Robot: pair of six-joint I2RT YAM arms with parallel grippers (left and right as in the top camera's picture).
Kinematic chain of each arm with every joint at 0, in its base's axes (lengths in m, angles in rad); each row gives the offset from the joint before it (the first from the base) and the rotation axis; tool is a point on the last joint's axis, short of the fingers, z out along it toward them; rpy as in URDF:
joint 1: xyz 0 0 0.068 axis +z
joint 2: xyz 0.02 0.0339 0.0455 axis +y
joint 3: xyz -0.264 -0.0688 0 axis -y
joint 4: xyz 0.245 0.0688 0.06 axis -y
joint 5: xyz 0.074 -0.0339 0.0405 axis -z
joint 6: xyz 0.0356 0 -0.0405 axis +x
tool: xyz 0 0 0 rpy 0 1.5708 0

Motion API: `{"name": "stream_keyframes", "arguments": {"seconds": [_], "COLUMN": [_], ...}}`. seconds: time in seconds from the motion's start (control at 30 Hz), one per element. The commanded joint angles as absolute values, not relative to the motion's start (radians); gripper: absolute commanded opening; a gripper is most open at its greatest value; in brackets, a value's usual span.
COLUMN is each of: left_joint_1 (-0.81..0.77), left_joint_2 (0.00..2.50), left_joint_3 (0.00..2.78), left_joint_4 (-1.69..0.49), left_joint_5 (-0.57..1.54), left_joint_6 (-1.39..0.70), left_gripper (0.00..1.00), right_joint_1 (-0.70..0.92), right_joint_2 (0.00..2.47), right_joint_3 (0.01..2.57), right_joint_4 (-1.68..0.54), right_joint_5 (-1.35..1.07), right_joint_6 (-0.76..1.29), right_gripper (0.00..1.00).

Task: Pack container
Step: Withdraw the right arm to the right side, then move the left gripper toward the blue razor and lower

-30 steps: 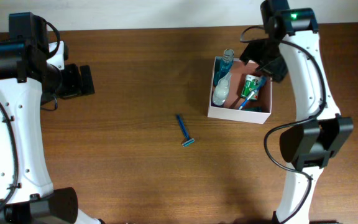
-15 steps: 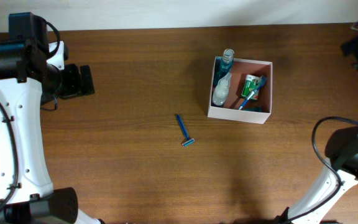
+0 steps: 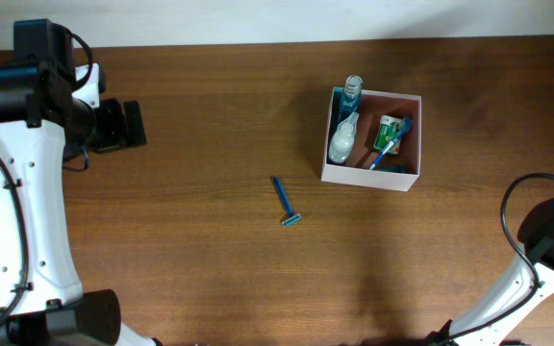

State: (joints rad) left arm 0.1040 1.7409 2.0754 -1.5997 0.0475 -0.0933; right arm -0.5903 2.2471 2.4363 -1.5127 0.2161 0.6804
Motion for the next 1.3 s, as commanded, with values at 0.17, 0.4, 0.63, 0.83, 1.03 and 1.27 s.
{"name": "stream_keyframes", "arguments": {"seconds": [0.17, 0.4, 0.63, 0.83, 1.03, 1.27], "left_joint_1": [0.107, 0.104, 0.101, -0.048, -0.246, -0.379], "left_joint_2": [1.728, 1.728, 1.732, 1.753, 1.813, 1.980], "left_joint_3": [2.072, 2.073, 2.073, 2.073, 2.072, 2.072], "left_joint_4": [-1.598, -1.439, -1.401, -1.409, -1.381, -1.439], "left_joint_5": [0.044, 0.089, 0.445, 0.158, 0.020, 0.043], "left_joint_6": [-0.078, -0.078, -0.082, -0.373, -0.511, -0.511], "left_gripper": [0.99, 0.99, 0.99, 0.99, 0.99, 0.99], "right_joint_1": [-0.590, -0.590, -0.590, -0.590, -0.590, -0.590], "right_joint_2": [2.252, 2.252, 2.252, 2.252, 2.252, 2.252], "right_joint_3": [2.432, 2.432, 2.432, 2.432, 2.432, 2.432], "right_joint_4": [-1.510, -1.510, -1.510, -1.510, -1.510, -1.510], "right_joint_5": [0.248, 0.248, 0.248, 0.248, 0.248, 0.248], "right_joint_6": [0.682, 0.682, 0.682, 0.682, 0.681, 0.681], "right_gripper": [0.99, 0.99, 0.99, 0.99, 0.99, 0.99]}}
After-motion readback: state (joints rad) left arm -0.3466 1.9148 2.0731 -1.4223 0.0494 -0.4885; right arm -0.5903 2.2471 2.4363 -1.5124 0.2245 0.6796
